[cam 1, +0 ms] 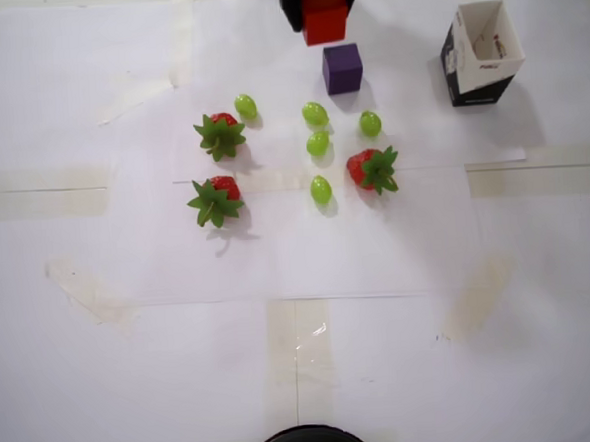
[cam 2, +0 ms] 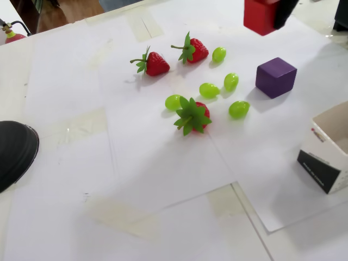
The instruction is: Put the red cube on top of the purple cube
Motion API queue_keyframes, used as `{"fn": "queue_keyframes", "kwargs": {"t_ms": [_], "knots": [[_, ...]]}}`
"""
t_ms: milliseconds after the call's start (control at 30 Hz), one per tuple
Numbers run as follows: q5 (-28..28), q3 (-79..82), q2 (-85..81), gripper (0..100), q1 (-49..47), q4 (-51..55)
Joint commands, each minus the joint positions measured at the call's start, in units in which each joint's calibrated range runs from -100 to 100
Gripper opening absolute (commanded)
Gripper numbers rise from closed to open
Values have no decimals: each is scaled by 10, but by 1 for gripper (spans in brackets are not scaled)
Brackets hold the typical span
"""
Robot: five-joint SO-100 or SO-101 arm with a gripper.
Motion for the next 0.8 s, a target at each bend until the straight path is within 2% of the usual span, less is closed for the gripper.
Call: {"fn": "queue_keyframes", "kwargs": {"t_ms": [0,767], "knots": [[0,47,-58,2,-5,-20],[-28,111,9,2,-75,-114]]}}
